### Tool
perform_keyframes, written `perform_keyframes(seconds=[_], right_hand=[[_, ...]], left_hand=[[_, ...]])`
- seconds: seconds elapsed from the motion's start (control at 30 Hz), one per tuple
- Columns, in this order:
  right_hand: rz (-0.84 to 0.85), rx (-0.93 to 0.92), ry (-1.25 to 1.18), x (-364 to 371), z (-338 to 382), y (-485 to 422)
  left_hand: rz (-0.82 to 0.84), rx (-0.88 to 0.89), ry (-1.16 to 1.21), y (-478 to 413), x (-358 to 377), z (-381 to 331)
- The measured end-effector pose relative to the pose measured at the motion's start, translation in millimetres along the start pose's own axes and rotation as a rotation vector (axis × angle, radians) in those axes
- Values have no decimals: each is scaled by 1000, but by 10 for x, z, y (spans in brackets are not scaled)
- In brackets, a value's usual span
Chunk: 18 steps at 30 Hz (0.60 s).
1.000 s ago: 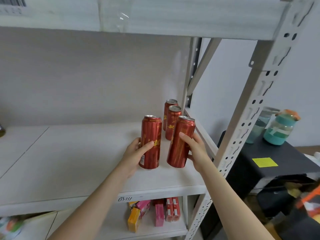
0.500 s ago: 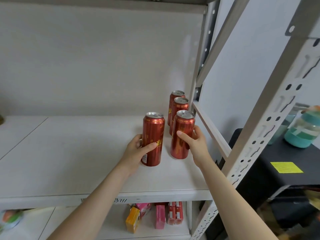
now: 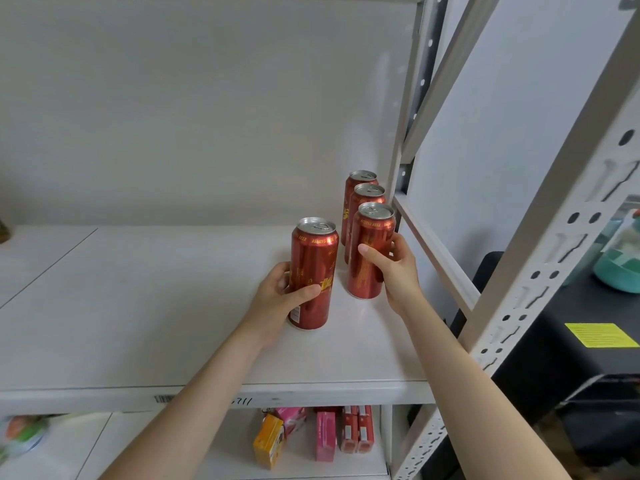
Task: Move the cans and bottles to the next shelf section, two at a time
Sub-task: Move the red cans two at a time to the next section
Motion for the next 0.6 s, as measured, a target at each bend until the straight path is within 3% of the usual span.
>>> perform_keyframes(seconds=[0.43,0.6], right_hand=[[-15,-14,34,18,-27,-66],[-126,-43,-34,-40,-7,142]], left_hand=[[29,7,-8,44,-48,57],[73,3,-42,106,-88,28]])
Point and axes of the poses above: each hand's wrist, its own y-axis away from the middle knuckle, its own x-axis out of the palm, z = x × y, the point moved 4 cm from there along -y, towards the middle knuckle, and after that the axes turned 12 degrees about -y, right-handed, at the moved point
